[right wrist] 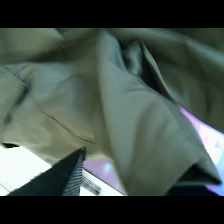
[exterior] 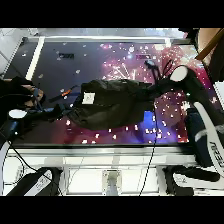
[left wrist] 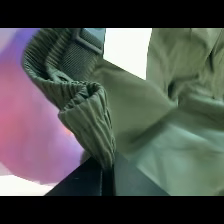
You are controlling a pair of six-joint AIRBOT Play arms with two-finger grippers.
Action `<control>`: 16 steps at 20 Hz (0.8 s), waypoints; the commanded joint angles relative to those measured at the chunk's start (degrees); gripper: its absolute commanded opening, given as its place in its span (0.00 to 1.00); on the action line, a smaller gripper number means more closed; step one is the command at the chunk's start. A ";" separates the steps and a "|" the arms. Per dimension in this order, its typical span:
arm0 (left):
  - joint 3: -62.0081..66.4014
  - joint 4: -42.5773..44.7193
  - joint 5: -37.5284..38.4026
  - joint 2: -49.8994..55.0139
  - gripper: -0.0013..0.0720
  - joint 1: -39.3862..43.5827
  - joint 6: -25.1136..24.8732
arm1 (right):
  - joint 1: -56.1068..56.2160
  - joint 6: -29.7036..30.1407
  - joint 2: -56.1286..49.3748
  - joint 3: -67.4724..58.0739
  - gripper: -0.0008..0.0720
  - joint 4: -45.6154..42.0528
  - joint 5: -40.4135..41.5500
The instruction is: Fold the clothes and pants, and hang the long-sleeved shirts on hangers.
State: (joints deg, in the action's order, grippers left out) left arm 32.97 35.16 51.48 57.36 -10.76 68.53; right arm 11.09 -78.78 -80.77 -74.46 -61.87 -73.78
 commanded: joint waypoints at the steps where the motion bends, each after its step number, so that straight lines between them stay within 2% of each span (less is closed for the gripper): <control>1: -1.25 0.79 -1.51 -0.07 0.07 2.84 0.28 | -0.04 -0.59 -4.66 1.55 0.55 -1.99 1.11; 4: -1.25 0.81 -1.55 -0.07 0.07 2.93 0.28 | -0.04 -0.92 0.48 1.57 0.55 -6.80 1.07; 8: -1.25 0.79 -1.53 -0.07 0.07 2.93 0.28 | -0.42 -4.07 11.89 4.76 0.56 -18.78 -2.34; 11: -1.25 -0.83 -1.49 -0.07 0.07 2.93 0.28 | -4.68 -5.79 22.32 21.03 0.58 -14.21 0.37; 14: -1.27 -3.82 -1.51 -0.07 0.07 2.93 0.26 | -9.31 -5.09 32.37 39.04 0.64 0.09 15.32; 15: -1.25 -4.37 -1.51 -0.07 0.07 2.93 0.26 | -10.43 -4.96 34.53 42.62 0.73 2.75 19.93; 16: -1.25 -4.35 -1.51 -0.07 0.07 2.93 0.26 | -10.82 -3.89 35.45 44.02 0.74 3.23 22.80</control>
State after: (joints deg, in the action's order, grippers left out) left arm 31.73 32.60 49.93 57.32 -7.84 68.82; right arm 3.05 -83.59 -51.77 -40.77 -66.41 -62.74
